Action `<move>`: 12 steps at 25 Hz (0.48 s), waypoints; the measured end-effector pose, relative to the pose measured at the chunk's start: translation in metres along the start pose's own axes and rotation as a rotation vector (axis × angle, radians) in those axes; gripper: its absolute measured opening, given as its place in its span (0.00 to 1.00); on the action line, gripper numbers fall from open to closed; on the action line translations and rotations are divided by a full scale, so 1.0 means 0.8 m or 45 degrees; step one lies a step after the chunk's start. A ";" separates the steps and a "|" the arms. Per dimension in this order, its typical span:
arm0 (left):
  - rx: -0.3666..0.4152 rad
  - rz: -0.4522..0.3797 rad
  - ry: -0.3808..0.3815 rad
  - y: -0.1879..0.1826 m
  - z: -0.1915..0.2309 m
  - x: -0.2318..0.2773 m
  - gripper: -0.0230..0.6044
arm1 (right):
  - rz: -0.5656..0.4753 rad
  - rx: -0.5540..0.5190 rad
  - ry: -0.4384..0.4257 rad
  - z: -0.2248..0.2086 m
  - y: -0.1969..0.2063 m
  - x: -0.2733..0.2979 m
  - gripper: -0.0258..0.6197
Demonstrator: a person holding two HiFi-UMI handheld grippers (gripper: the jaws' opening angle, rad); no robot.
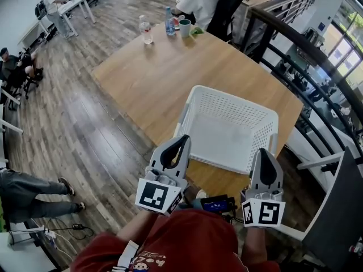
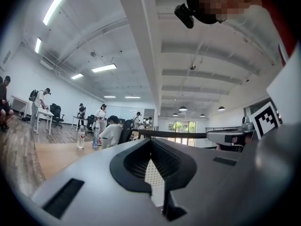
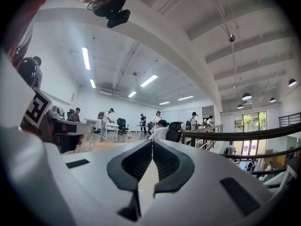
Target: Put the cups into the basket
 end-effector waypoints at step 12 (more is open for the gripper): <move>0.003 0.029 -0.025 0.014 0.001 0.007 0.05 | 0.001 0.004 0.012 -0.006 -0.001 0.003 0.06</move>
Point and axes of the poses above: the fingertips, and each gripper's own axes: x forward along the fingers, z to its left, y out of its underside, the point moved 2 cm from there along -x, backward along the fingers, and after that the axes turned 6 degrees about x, right-handed, at the moved point
